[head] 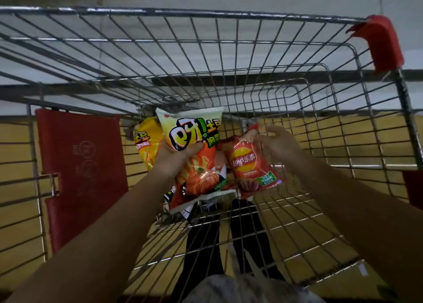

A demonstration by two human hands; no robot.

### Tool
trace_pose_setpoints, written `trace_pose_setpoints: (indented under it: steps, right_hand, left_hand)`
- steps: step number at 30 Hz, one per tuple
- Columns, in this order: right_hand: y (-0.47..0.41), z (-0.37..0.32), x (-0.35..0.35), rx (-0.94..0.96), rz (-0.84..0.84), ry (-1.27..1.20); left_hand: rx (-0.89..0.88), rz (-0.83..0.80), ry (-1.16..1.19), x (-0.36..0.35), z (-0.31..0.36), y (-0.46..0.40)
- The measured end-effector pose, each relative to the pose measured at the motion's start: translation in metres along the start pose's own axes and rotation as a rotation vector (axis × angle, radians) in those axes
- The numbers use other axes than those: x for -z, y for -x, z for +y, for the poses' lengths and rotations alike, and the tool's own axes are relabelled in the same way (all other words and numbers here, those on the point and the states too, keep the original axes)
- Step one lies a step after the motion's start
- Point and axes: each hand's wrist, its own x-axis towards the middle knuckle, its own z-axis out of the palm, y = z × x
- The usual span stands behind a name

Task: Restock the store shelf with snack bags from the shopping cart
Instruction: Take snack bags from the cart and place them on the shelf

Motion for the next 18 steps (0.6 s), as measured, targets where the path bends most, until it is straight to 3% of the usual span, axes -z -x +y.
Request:
trace_pose_setpoints:
  steps: [2, 6, 10, 18]
  right_hand:
    - [-0.009, 0.012, 0.002, -0.054, 0.051, 0.104]
    - [-0.018, 0.035, -0.008, -0.103, -0.069, 0.352]
    - [-0.025, 0.043, -0.027, -0.099, -0.201, 0.245]
    - [-0.027, 0.044, -0.029, -0.206, -0.307, 0.069]
  left_hand:
    - [0.015, 0.054, 0.008, 0.010, -0.008, -0.004]
    - [0.048, 0.099, 0.000, 0.021, -0.021, -0.009]
    - [0.091, 0.052, -0.019, 0.026, -0.025, -0.013]
    - [0.045, 0.029, 0.001, 0.034, -0.023, -0.005]
